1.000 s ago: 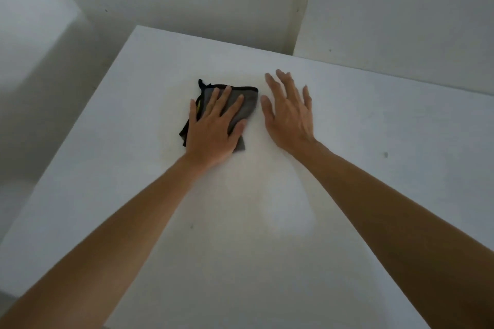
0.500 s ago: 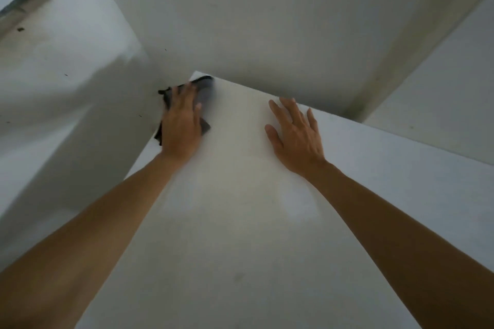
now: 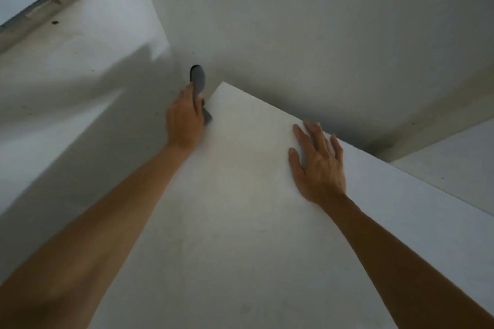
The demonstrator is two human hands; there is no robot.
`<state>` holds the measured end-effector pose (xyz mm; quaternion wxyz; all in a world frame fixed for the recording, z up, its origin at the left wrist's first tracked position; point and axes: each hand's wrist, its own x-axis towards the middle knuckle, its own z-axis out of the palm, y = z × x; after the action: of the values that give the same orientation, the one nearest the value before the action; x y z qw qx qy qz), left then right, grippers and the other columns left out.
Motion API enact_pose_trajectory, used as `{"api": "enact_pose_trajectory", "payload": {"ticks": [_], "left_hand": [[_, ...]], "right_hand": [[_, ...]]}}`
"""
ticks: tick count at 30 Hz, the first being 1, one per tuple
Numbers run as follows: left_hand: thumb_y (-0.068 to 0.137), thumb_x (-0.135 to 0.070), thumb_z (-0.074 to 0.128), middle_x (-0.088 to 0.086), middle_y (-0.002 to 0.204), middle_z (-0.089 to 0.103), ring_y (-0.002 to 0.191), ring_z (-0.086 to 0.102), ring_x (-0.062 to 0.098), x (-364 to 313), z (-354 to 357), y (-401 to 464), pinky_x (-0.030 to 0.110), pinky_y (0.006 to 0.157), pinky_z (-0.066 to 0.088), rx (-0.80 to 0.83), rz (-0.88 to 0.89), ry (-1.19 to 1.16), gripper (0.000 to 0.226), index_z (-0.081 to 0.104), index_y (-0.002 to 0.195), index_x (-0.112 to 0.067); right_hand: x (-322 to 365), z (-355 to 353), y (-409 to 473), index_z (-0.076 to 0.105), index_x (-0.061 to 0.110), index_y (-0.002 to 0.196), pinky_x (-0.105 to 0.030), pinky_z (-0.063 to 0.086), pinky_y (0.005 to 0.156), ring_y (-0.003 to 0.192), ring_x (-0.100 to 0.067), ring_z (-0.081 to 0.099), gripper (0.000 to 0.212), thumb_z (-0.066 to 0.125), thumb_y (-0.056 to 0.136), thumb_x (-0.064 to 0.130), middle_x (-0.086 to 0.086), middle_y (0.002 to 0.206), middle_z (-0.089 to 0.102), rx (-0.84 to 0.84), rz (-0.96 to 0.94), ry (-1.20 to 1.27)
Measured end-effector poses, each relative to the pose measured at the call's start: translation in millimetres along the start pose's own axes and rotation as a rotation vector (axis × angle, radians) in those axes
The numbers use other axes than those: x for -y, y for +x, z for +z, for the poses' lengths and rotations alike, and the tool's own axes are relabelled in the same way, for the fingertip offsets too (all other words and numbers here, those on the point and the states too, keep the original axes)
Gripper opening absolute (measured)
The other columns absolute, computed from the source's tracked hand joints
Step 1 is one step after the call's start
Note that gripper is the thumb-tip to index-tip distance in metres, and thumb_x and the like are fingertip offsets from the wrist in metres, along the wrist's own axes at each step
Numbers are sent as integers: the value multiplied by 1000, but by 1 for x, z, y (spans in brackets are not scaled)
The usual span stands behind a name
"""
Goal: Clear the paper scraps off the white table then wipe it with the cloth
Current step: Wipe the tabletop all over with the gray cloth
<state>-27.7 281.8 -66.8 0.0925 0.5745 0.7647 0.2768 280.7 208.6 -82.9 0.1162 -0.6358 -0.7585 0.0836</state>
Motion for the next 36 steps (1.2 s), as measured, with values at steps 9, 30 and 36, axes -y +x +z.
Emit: {"api": "enact_pose_trajectory", "payload": {"ticks": [9, 30, 36], "left_hand": [[107, -36, 34, -1, 162, 31, 150, 26, 13, 9, -10, -154, 51, 124, 15, 235, 573, 197, 48, 41, 152, -18], [102, -53, 44, 1, 157, 41, 149, 32, 18, 38, -95, -342, 50, 112, 36, 318, 516, 147, 56, 54, 143, -17], [98, -67, 34, 0, 169, -1, 155, -6, 26, 36, -84, -314, 70, 115, 7, 351, 450, 386, 64, 16, 156, -46]], "right_hand": [[5, -4, -1, 36, 25, 156, -44, 11, 127, 156, -15, 17, 54, 38, 106, 43, 1, 166, 29, -23, 14, 17], [14, -6, -6, 30, 13, 158, -54, 13, 124, 155, -28, 18, 64, 22, 103, 45, -12, 167, 21, 71, -27, -19], [25, -4, -15, 30, 14, 158, -54, 11, 125, 156, -26, 16, 53, 32, 109, 34, -10, 168, 20, 90, -28, -24]]}}
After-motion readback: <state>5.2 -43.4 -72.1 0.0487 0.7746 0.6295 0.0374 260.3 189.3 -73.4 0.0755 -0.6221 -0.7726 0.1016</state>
